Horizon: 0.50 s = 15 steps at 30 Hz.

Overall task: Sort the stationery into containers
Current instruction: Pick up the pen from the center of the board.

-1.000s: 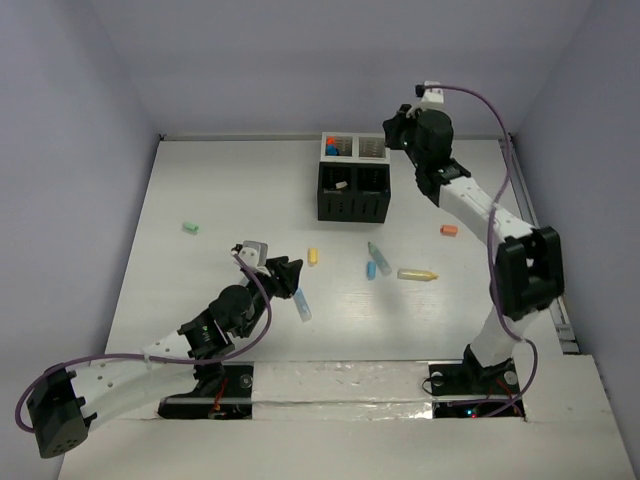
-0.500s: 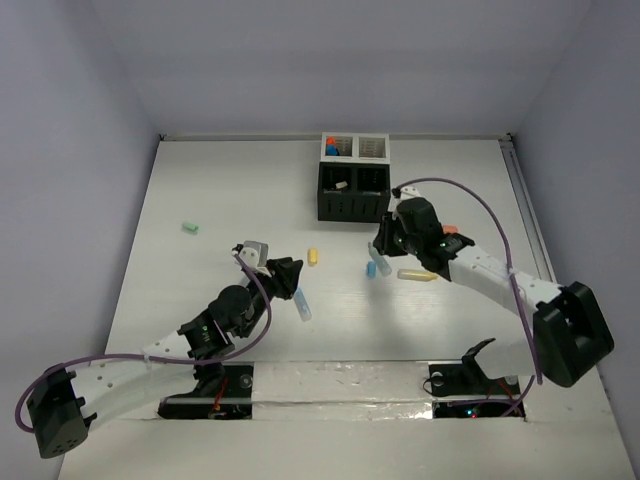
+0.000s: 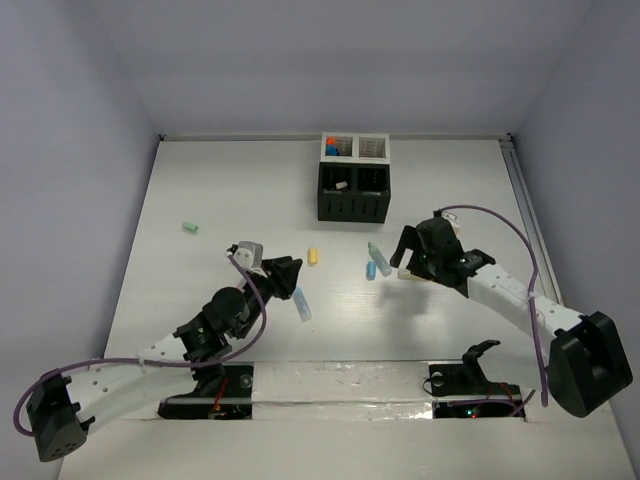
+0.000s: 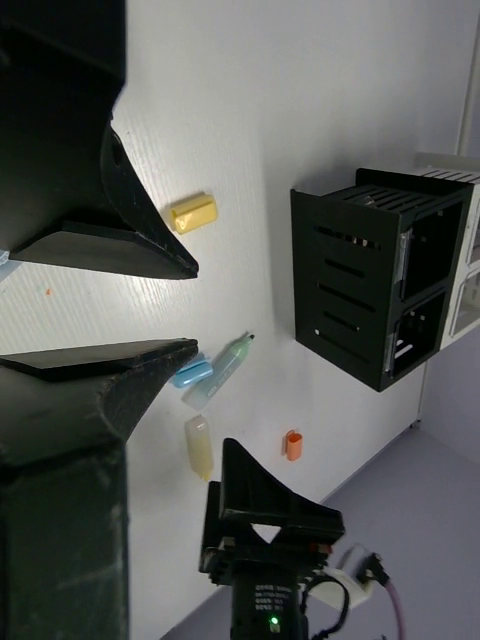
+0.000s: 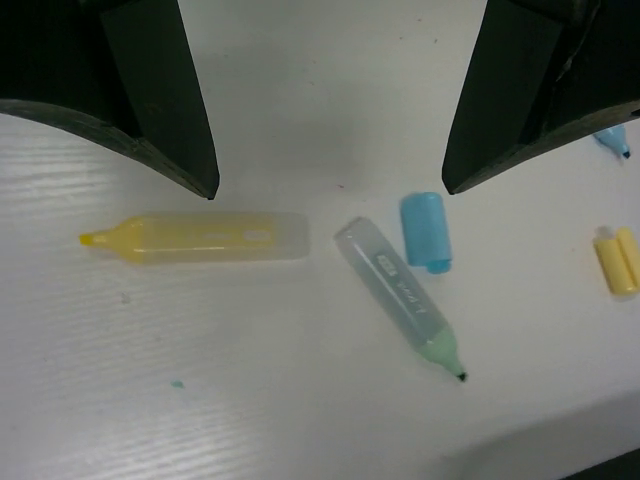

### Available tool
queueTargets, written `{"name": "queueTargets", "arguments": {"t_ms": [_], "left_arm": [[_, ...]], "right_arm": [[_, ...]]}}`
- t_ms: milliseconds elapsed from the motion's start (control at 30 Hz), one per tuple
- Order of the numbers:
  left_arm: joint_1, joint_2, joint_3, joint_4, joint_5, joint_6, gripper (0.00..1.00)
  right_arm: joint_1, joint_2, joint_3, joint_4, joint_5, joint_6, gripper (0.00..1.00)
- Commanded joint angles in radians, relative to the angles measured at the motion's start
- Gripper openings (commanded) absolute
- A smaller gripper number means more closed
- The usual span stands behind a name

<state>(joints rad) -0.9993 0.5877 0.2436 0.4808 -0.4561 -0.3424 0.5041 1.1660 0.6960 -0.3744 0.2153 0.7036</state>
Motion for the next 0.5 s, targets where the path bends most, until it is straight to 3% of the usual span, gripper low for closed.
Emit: {"name": "queueTargets", "arguments": {"t_ms": [0, 467], "left_arm": [[0.002, -0.041, -0.006, 0.033, 0.005, -0.009, 0.27], [0.002, -0.083, -0.012, 0.025, 0.025, -0.014, 0.28]], "right_arm": [[-0.054, -0.017, -0.030, -0.043, 0.004, 0.120, 1.00], [-0.223, 0.089, -0.102, 0.095, -0.140, 0.194, 0.99]]}}
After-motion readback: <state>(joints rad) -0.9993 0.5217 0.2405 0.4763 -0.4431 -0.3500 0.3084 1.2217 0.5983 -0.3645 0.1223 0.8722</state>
